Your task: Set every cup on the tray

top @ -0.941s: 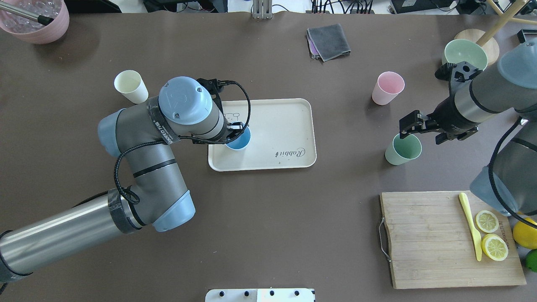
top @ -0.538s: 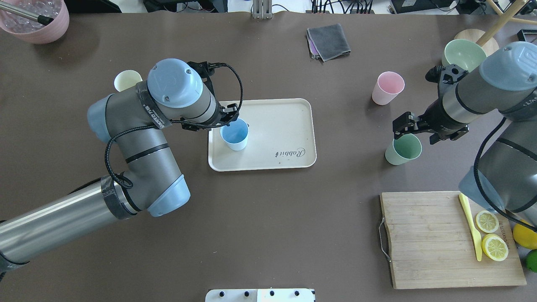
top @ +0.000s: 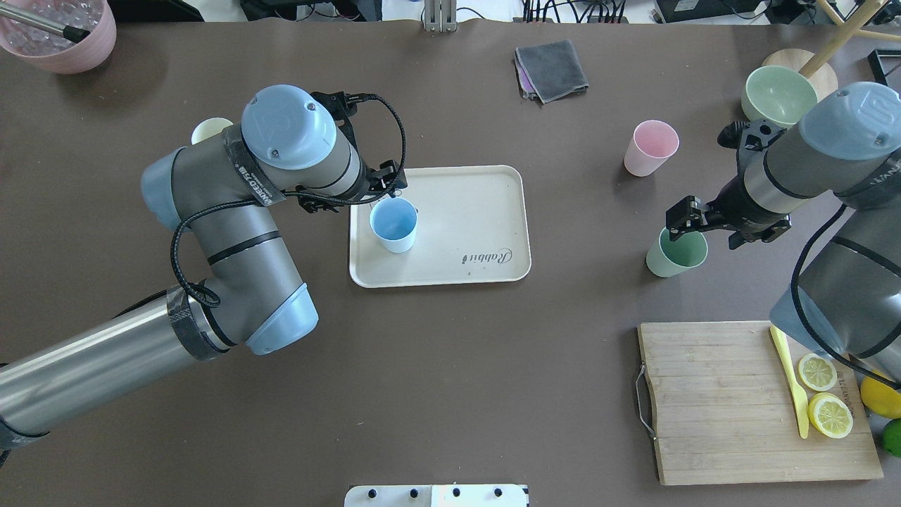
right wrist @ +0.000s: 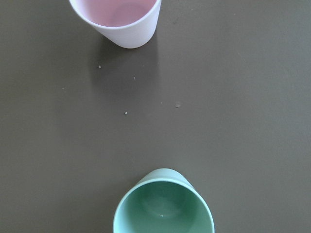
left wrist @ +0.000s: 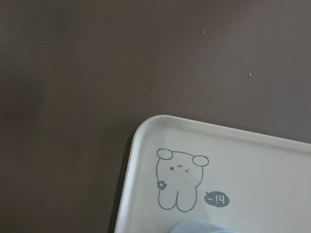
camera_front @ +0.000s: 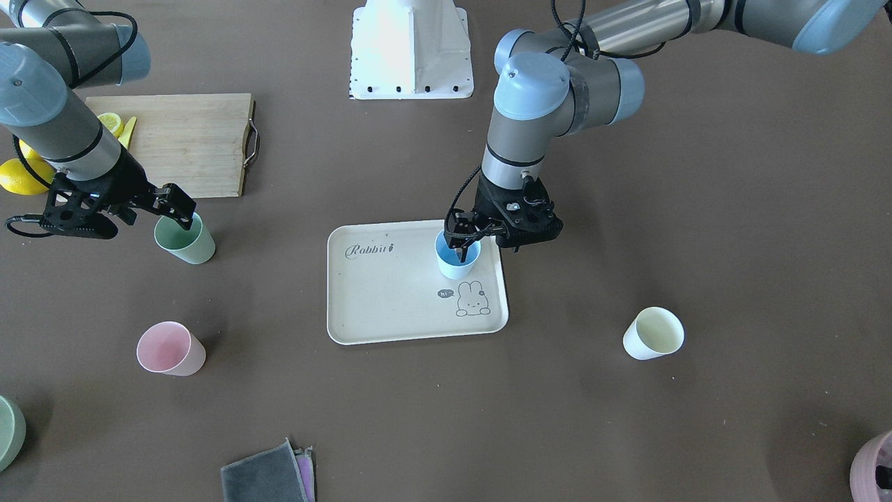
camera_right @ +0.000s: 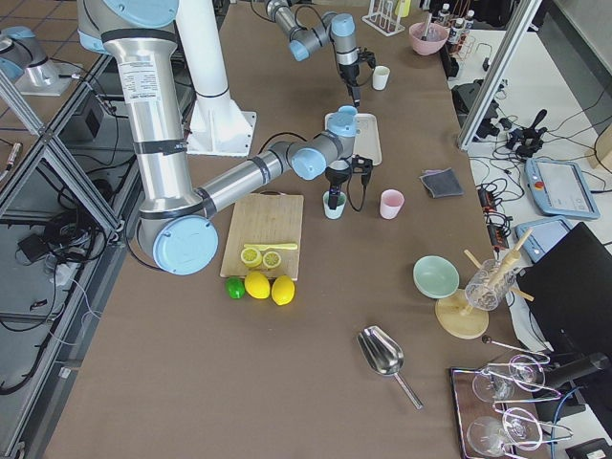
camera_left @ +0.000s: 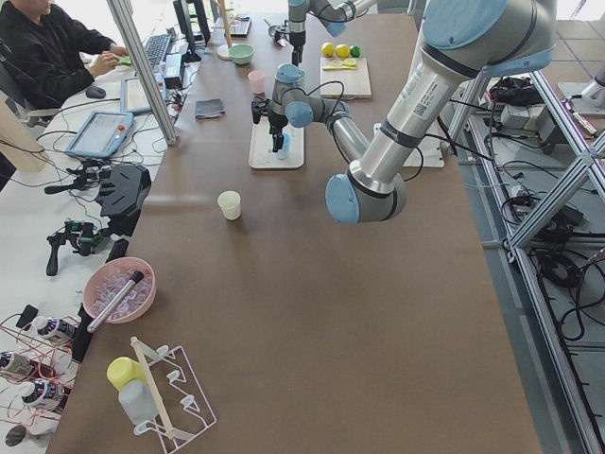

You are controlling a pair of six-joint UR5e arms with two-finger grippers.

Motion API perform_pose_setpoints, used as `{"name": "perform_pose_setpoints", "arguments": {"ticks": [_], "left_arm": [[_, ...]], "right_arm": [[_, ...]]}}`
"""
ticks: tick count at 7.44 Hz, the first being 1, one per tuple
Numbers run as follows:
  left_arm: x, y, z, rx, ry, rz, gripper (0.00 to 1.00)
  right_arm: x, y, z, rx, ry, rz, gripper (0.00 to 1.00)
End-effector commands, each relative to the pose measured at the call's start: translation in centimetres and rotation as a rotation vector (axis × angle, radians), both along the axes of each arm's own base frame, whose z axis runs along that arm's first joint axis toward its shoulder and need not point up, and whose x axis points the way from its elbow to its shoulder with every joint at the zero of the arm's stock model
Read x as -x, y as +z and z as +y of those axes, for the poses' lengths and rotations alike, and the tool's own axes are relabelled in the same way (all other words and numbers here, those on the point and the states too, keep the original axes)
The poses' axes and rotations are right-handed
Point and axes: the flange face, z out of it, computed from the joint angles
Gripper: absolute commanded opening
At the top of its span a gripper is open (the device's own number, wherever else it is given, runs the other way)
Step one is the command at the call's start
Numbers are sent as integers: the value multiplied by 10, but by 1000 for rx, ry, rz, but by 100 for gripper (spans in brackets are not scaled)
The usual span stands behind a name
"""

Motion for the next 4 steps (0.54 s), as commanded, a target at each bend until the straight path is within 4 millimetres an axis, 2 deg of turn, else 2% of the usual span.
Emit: {"name": "perform_pose_setpoints", "arguments": {"ticks": [1, 3, 4], "left_arm": [[0, -1, 0, -3, 2, 1, 97], [2, -3, 0, -8, 2, 3, 97], [14, -6, -9, -23, -3, 2, 97]], "right_arm": [[6, 19, -3, 17, 4, 36, 93], [20, 17, 3, 7, -15, 41, 0], [36, 12, 8, -24, -15, 63, 0]]}}
